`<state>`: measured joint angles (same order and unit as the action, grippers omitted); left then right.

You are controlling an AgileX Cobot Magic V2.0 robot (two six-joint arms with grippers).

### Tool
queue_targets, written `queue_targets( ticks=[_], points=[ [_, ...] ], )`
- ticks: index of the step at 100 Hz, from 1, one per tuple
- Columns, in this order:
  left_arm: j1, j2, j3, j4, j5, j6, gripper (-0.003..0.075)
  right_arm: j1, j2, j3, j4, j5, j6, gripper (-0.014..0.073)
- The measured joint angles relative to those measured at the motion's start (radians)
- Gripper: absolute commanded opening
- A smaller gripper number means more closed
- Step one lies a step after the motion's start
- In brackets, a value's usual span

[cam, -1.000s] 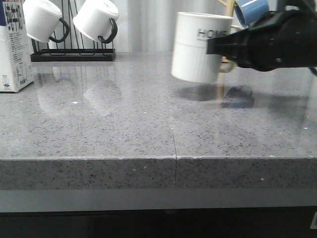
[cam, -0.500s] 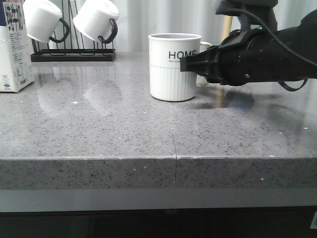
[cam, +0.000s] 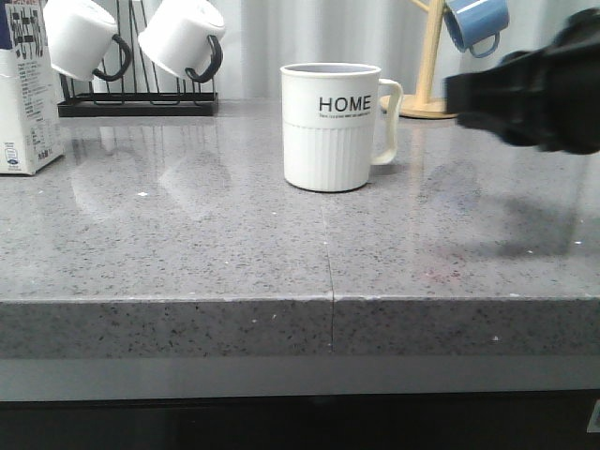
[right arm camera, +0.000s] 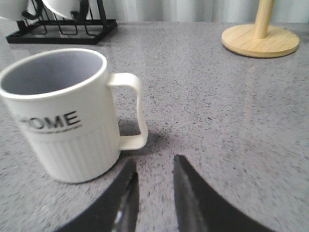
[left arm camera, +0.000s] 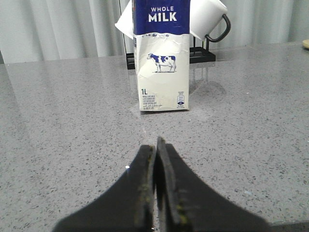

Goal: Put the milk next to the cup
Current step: 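Open the right gripper and withdraw it from the mug, then move the left gripper around the blue Pascual milk carton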

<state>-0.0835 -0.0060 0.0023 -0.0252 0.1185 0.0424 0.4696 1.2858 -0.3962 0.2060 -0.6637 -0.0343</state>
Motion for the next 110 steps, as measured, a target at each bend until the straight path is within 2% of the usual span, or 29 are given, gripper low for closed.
queue_targets(
  ticks=[10, 24, 52, 78, 94, 110],
  points=[
    [0.000, 0.000, 0.000, 0.000, 0.000, 0.000, -0.0021, 0.000, -0.143, 0.063, 0.000, 0.081, 0.000, 0.0032],
    [0.000, 0.000, 0.000, 0.000, 0.000, 0.000, -0.0021, 0.000, -0.349, 0.131, 0.000, 0.227, 0.000, -0.0025],
    [0.000, 0.000, 0.000, 0.000, 0.000, 0.000, -0.0021, 0.000, -0.762, 0.163, 0.000, 0.535, 0.000, -0.0025],
    [0.000, 0.000, 0.000, 0.000, 0.000, 0.000, -0.0021, 0.000, -1.047, 0.166, -0.002, 0.866, 0.000, -0.0025],
    [0.000, 0.000, 0.000, 0.000, -0.002, 0.000, -0.0021, 0.000, -1.166, 0.166, -0.006, 0.933, 0.000, -0.0025],
    [0.003, 0.000, 0.000, 0.000, -0.043, 0.000, -0.0021, 0.000, -1.199, 0.166, -0.006, 0.959, 0.000, -0.0025]
  ],
)
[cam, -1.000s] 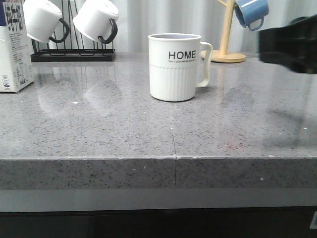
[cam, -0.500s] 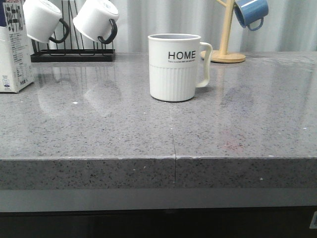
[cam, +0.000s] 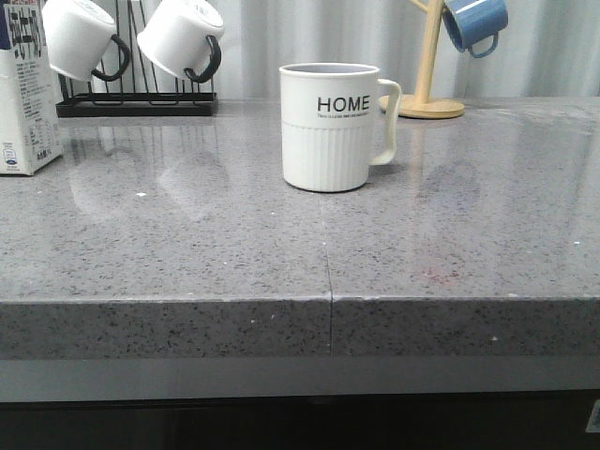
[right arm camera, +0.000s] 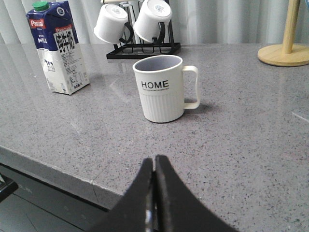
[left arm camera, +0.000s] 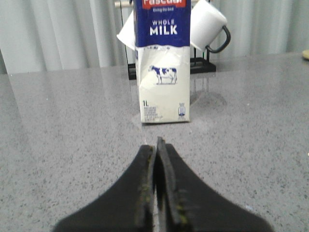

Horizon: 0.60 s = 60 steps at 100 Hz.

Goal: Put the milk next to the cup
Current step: 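Move the left gripper around the blue Pascual milk carton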

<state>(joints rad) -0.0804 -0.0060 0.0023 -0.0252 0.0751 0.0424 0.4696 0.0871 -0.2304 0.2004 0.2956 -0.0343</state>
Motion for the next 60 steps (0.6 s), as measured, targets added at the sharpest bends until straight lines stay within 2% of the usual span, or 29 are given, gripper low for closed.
queue_targets(
  ticks=[12, 21, 44, 51, 60],
  points=[
    [0.002, 0.000, -0.020, 0.018, 0.030, 0.000, -0.0021, 0.000, -0.002, 0.000, 0.000, 0.005, 0.000, -0.0025],
    [0.002, 0.024, -0.093, 0.034, 0.076, 0.000, -0.0021, 0.000, -0.002, 0.000, 0.000, 0.007, 0.000, -0.0025],
    [0.002, 0.252, -0.326, 0.037, 0.166, 0.000, -0.0008, 0.000, -0.002, 0.000, 0.000, 0.008, 0.000, -0.0025],
    [0.002, 0.323, -0.374, 0.035, 0.173, 0.000, 0.0072, 0.000, -0.002, 0.000, 0.000, 0.008, 0.000, -0.0025],
    [0.002, 0.401, -0.416, 0.019, 0.164, 0.000, 0.0303, 0.000, -0.002, 0.000, 0.000, 0.008, 0.000, -0.0025]
  ],
)
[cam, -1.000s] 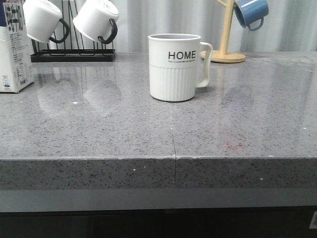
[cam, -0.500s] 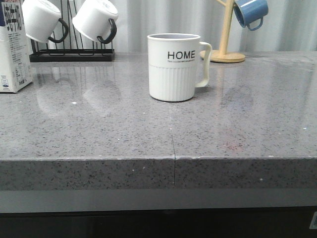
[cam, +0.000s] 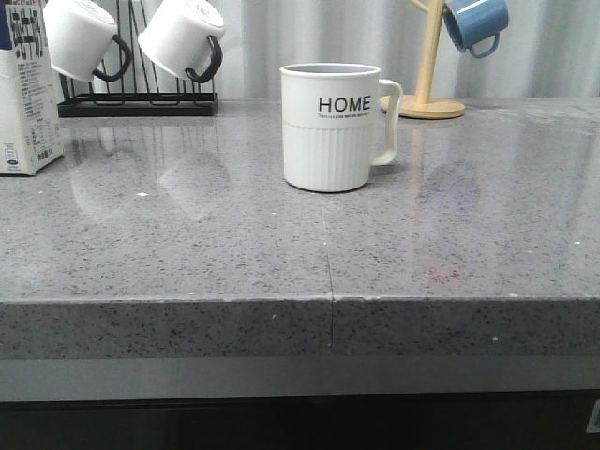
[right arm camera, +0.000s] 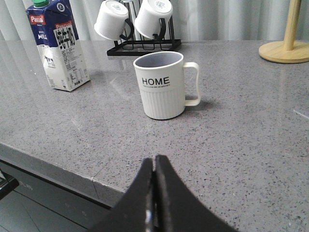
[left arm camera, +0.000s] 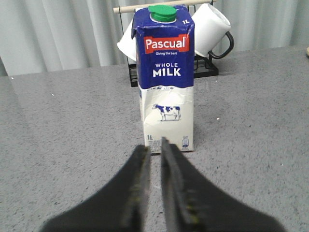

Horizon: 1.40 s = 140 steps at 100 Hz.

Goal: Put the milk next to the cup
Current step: 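Move the left gripper around the blue Pascual milk carton, then close the left gripper on the milk carton and lift it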

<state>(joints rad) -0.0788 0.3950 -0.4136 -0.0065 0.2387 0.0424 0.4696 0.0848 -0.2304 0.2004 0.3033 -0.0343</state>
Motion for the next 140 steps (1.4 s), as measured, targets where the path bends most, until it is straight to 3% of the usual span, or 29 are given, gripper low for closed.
queue_targets(
  ticks=[8, 13, 26, 57, 91, 140],
  points=[
    [0.000, 0.052, -0.015, -0.024, -0.029, 0.000, 0.0591, 0.000, 0.000, 0.000, 0.000, 0.000, 0.000, -0.0025],
    [0.000, 0.082, -0.016, -0.032, -0.062, 0.000, 0.0724, 0.000, 0.000, 0.000, 0.000, 0.000, 0.000, -0.0025],
    [0.000, 0.137, -0.016, -0.036, -0.142, 0.000, 0.0639, 0.000, 0.000, 0.000, 0.000, 0.000, 0.000, -0.0025],
    [0.000, 0.299, -0.017, -0.036, -0.308, 0.000, 0.0639, 0.000, 0.000, 0.000, 0.000, 0.002, 0.000, -0.0025],
    [-0.049, 0.550, -0.034, -0.038, -0.691, -0.011, 0.0640, 0.000, 0.000, 0.000, 0.000, 0.002, 0.000, -0.0025],
    [-0.057, 0.825, -0.227, -0.044, -0.638, -0.055, 0.0640, 0.000, 0.000, 0.000, 0.000, 0.002, 0.000, -0.0025]
  ],
)
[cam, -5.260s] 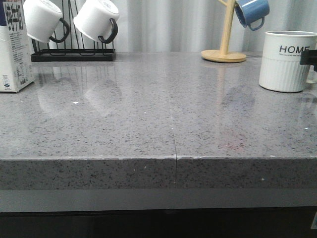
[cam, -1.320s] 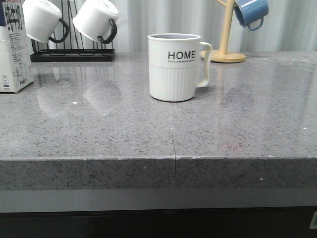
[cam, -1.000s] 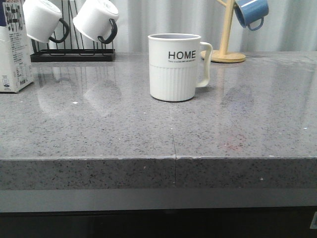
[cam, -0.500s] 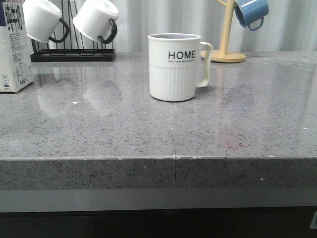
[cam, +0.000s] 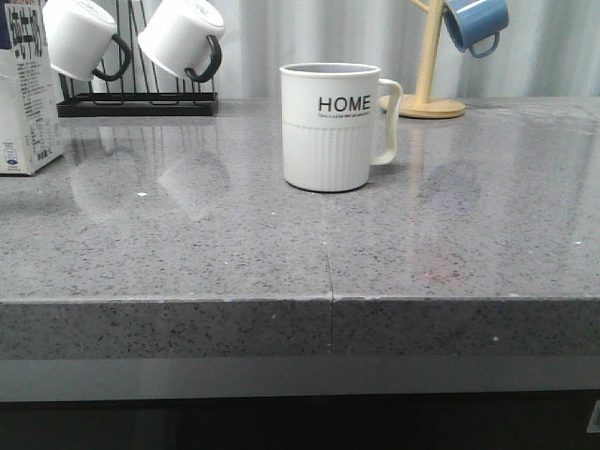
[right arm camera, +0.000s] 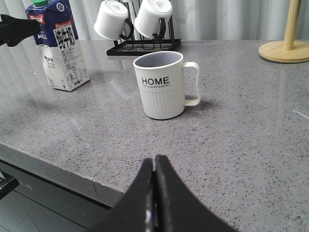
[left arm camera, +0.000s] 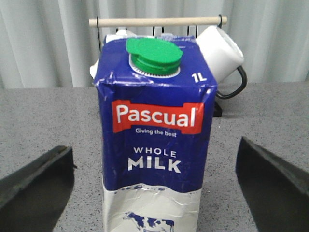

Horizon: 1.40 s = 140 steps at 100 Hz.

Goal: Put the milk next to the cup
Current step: 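Close the left gripper on the milk carton and lift it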

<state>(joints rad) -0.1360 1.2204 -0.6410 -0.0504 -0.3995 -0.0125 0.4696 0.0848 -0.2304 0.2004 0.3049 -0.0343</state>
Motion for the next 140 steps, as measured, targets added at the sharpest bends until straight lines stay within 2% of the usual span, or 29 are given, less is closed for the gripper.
queue_targets(
  ticks=[54, 63, 80, 90, 113, 140],
  points=[
    [0.000, 0.187, -0.126, -0.014, 0.025, 0.000, 0.0633, 0.000, 0.000, 0.000, 0.000, 0.000, 0.000, -0.0025],
    [0.000, 0.213, -0.135, -0.017, 0.025, 0.000, 0.0573, 0.000, 0.000, 0.000, 0.000, 0.000, 0.000, -0.0025],
    [0.000, 0.225, -0.141, -0.017, 0.023, 0.000, 0.0332, 0.000, 0.000, 0.000, 0.000, 0.000, 0.000, -0.0025],
    [0.000, 0.225, -0.141, -0.017, 0.017, 0.000, 0.0237, 0.000, 0.000, 0.000, 0.000, 0.000, 0.000, -0.0025],
    [-0.015, 0.215, -0.141, -0.021, 0.014, 0.000, 0.0227, 0.000, 0.000, 0.000, 0.000, 0.000, 0.000, -0.0025],
    [-0.111, 0.136, -0.141, -0.037, 0.030, 0.003, 0.0227, 0.000, 0.000, 0.000, 0.000, 0.000, 0.000, -0.0025]
  ],
)
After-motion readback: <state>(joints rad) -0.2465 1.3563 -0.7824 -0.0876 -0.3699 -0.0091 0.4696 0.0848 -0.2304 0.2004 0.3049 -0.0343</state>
